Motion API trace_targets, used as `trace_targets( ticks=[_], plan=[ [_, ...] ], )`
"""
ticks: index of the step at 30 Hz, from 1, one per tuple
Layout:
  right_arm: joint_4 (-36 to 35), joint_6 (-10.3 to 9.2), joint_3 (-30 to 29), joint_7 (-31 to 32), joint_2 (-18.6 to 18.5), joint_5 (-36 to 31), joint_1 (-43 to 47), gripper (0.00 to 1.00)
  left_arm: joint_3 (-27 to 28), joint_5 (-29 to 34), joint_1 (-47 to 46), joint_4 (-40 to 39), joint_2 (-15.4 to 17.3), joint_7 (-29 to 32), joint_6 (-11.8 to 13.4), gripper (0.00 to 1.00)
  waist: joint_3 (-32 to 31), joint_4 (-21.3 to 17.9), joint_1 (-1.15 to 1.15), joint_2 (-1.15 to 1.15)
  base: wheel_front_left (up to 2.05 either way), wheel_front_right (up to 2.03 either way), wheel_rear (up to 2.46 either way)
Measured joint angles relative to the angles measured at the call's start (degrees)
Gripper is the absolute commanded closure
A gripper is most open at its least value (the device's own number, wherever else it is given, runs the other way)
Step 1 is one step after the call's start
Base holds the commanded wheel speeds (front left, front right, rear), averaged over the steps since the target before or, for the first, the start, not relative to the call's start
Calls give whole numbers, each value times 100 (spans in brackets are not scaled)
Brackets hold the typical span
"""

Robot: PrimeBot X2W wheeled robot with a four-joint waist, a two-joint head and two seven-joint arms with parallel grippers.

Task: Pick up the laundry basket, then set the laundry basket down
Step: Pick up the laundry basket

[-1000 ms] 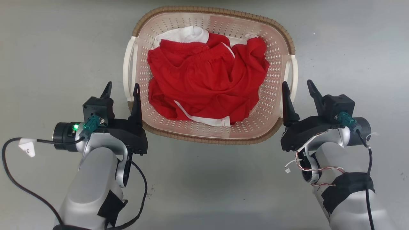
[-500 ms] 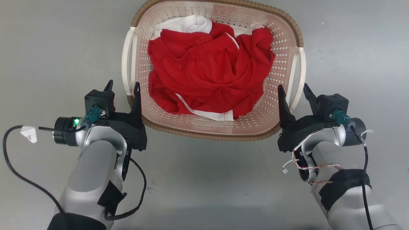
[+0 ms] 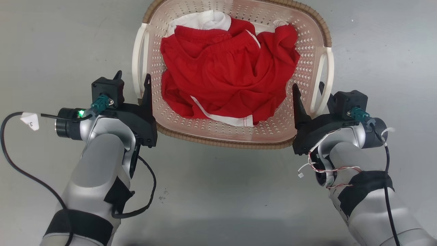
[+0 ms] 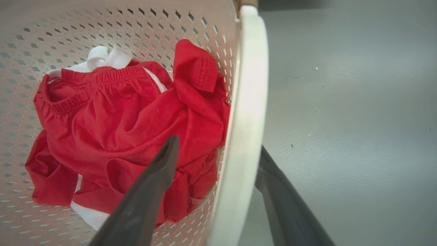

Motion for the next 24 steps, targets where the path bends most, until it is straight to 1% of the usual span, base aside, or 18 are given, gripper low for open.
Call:
trace_targets(
  ticks=[8, 11, 12, 17, 18, 19, 20, 21, 22, 23, 24],
  plan=[
    [58, -21, 304, 34, -1, 298, -102, 0, -78, 10, -230, 277, -3, 40, -49, 0, 50, -15, 0, 0, 0, 0, 0],
    [70, -63, 414, 64, -2, 375, -158, 0, -131, 27, -331, 353, -5, 82, -58, 0, 64, -32, 0, 0, 0, 0, 0],
    [81, -63, 445, 66, -3, 402, -167, 0, -153, 29, -367, 383, -7, 85, -108, 0, 68, -39, 0, 0, 0, 0, 0],
    [110, -69, 622, 114, -3, 582, -214, 0, -234, 35, -516, 499, -18, 147, -157, 0, 87, -71, 0, 0, 0, 0, 0],
    [112, -70, 659, 115, -3, 600, -235, 0, -246, 35, -539, 519, -19, 149, -157, 5, 91, -79, 0, 0, 0, 0, 0],
    [112, -70, 697, 115, -3, 620, -257, 0, -257, 35, -561, 545, -20, 157, -158, 17, 94, -86, 0, 0, 0, 0, 0],
    [111, -71, 726, 116, -3, 653, -274, 0, -265, 35, -586, 571, -21, 181, -158, 31, 98, -94, 0, 0, 0, 0, 0],
    [111, -73, 755, 123, -3, 686, -284, 0, -270, 35, -608, 592, -21, 185, -160, 52, 101, -101, 0, 0, 0, 0, 0],
    [114, -94, 781, 149, -3, 700, -291, 5, -278, 35, -629, 610, -21, 185, -188, 62, 105, -108, 0, 0, 0, 0, 0],
    [120, -115, 806, 159, -3, 725, -296, 8, -289, 35, -648, 628, -22, 185, -202, 74, 109, -114, 0, 0, 0, 0, 0],
    [130, -115, 838, 163, -4, 751, -303, 21, -308, 34, -661, 641, -23, 186, -199, 88, 112, -120, 0, 0, 0, 0, 0]
  ],
)
